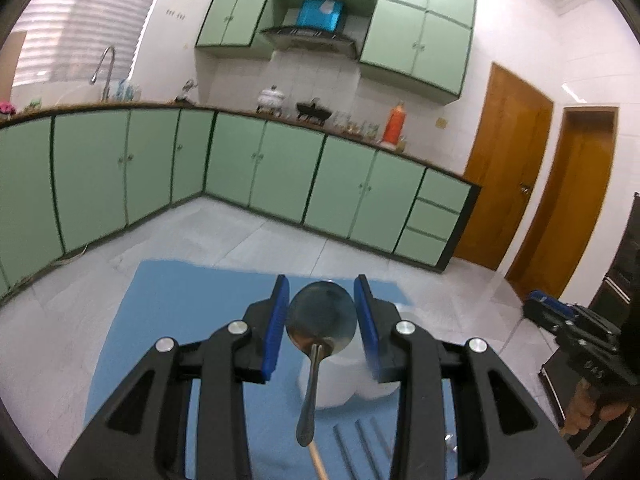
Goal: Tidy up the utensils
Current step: 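Lower both spoons into the white holder and open both tools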
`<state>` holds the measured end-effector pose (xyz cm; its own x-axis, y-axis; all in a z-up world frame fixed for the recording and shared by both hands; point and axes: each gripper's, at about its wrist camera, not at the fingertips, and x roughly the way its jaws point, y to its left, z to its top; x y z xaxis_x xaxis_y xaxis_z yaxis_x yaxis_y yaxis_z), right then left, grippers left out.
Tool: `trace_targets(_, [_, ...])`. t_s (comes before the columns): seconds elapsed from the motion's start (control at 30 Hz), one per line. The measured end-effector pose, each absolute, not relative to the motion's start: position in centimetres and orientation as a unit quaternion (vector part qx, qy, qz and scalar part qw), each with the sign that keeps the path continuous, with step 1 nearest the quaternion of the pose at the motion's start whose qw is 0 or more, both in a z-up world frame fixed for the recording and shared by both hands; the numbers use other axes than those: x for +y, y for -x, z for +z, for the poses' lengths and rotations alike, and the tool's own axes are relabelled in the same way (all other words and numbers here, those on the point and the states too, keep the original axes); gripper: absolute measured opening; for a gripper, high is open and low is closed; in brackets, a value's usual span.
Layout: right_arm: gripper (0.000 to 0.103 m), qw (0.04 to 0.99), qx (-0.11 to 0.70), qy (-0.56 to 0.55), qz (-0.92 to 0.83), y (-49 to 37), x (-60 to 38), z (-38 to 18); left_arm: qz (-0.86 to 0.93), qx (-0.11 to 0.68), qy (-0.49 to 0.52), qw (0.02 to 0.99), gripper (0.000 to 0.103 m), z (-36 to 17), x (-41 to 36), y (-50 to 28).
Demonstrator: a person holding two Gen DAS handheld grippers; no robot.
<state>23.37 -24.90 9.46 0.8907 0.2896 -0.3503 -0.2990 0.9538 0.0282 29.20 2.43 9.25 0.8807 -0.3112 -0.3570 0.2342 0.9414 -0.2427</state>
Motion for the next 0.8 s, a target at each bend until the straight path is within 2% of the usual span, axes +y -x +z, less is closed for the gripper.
trace_targets(0.17, [0.026,0.972,0.167,0.009,0.165,-25.3,-24.6,11.7,-0.161,0.163,0.088,0.969,0.032,12.3,-0.6,-30.5])
trace_targets(0.33, [0.026,0.973,0.159,-0.004,0.170,-28.8,-24.4,13.0,-0.159,0.129,0.080,0.976,0.032,12.7,-3.4,-33.0])
trace_targets(0.47, [0.026,0.971,0.169,-0.014,0.166,-32.0,-24.2,11.6,-0.149,0.127,0.074,0.978,0.032,11.0,-4.8,-35.4])
trace_targets(0.8, [0.026,0.957,0.238,-0.031,0.164,-36.2,-23.9,4.7,-0.142,0.207,0.072,0.965,0.032,3.9,-4.6,-40.0])
